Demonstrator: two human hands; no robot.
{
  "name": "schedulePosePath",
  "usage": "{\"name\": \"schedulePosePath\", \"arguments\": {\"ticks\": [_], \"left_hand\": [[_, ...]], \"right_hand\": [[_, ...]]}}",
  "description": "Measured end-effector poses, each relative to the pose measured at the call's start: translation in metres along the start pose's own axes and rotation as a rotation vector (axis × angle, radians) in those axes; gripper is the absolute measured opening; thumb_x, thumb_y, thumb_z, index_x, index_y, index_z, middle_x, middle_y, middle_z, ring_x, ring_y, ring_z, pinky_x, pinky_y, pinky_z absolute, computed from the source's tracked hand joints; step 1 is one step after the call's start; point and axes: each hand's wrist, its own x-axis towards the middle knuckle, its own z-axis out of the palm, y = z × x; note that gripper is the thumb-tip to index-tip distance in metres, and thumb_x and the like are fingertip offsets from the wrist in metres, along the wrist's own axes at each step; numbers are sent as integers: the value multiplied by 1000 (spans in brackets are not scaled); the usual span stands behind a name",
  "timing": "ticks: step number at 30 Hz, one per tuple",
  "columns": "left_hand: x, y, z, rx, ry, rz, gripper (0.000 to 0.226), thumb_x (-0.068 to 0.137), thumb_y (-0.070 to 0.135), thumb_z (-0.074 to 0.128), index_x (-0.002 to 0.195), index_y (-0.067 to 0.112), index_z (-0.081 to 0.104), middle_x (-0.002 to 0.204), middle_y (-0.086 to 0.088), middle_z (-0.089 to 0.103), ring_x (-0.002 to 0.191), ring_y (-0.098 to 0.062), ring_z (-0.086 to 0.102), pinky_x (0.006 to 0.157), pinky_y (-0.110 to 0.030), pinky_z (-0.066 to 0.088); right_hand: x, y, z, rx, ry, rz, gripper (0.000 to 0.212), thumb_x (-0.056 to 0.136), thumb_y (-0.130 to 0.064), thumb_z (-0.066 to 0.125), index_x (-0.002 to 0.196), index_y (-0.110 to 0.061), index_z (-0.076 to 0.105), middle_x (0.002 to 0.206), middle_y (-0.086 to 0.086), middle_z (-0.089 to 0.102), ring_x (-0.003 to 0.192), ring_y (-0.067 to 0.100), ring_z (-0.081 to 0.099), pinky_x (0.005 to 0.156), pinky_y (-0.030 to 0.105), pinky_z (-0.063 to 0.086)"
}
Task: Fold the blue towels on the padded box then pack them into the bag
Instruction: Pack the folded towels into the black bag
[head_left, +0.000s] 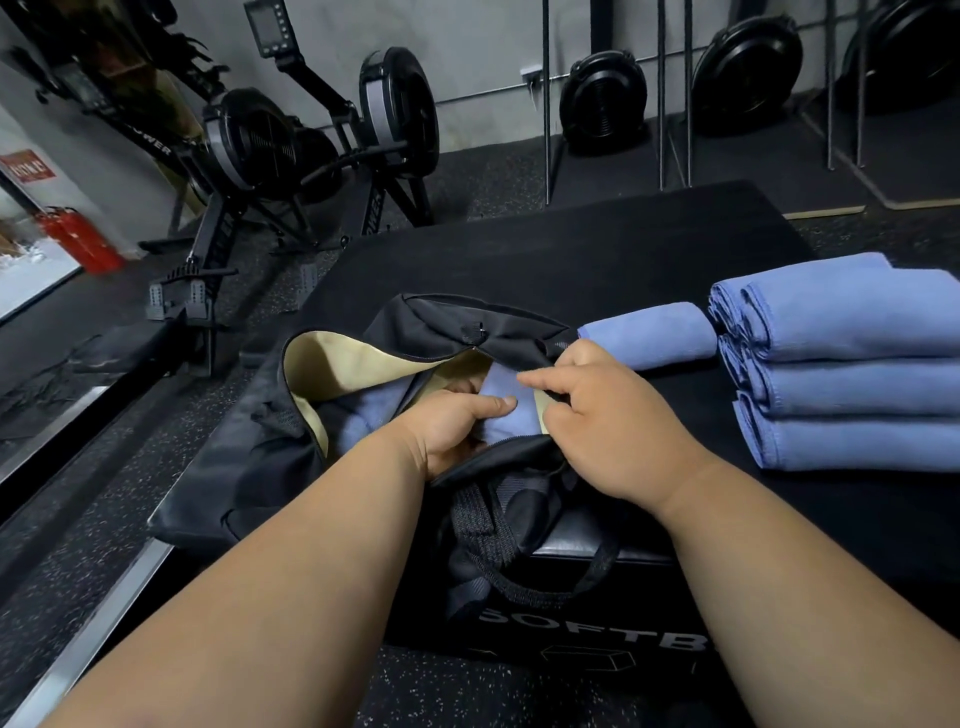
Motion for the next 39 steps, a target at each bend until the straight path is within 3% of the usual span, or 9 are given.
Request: {"name": "schedulePosePath", "arguments": {"ticks": [3,10,17,25,28,30,33,36,39], "left_hand": [[1,0,0,-40,-29,22,62,85,18,77,143,7,58,137,-29,64,116,-37,65,105,-53,51],[5,-4,1,-75,-65,0,73,78,21,83,146,9,56,139,-26,64,128,-43,63,107,-53,51],[-6,4,-3,54,55,-29,25,96,15,72,119,4,71,109,-16,78,91,-29,75,81,-37,59],[-11,-7,-1,142,189,60,34,95,5,74,128,3,68,111,-13,79,92,-27,70,89,-43,51],[-15,-4,-1,176,248,90,46,93,13,79,136,7,62,125,-5,73,90,-18,69,77,-31,52],[-25,-1,-4,203,310,118,48,93,17,80,136,12,61,116,0,70,83,-13,66,70,-27,49],[-44,6,-14,347,439,193,35,94,26,78,126,20,69,106,4,74,86,-13,67,77,-28,51],[-65,20,-9,422,519,326,24,90,29,76,114,29,75,105,7,77,93,-10,69,89,-32,54],[-83,41,15,474,563,468,14,92,20,71,96,33,74,84,21,75,77,4,66,76,-21,49]], "right_hand": [[-1,-6,-3,-100,38,-4,60,96,-14,50,155,-26,51,121,-7,48,107,15,54,86,31,46],[0,-8,-2,-77,57,8,71,92,-17,52,162,-22,37,125,-9,45,109,15,52,87,32,46],[1,-8,-1,-30,67,34,71,92,-16,52,162,-25,39,122,-10,47,110,15,53,92,37,50],[2,-7,4,-11,74,33,71,93,-17,51,162,-26,38,121,-11,46,108,13,53,91,37,50],[2,-6,7,3,62,18,69,95,-21,51,162,-31,36,120,-13,43,106,9,51,89,33,48],[0,-6,9,52,63,-2,64,98,-30,53,160,-40,38,119,-14,41,102,5,51,89,29,45],[-2,-2,9,201,142,6,51,101,-51,51,151,-50,44,113,-18,45,96,4,54,91,29,46],[1,10,4,295,300,115,39,104,-51,46,141,-46,57,113,-16,53,103,4,57,94,33,47],[4,31,-1,287,424,271,31,105,-39,46,129,-39,66,119,-11,55,107,12,59,94,35,46]]}}
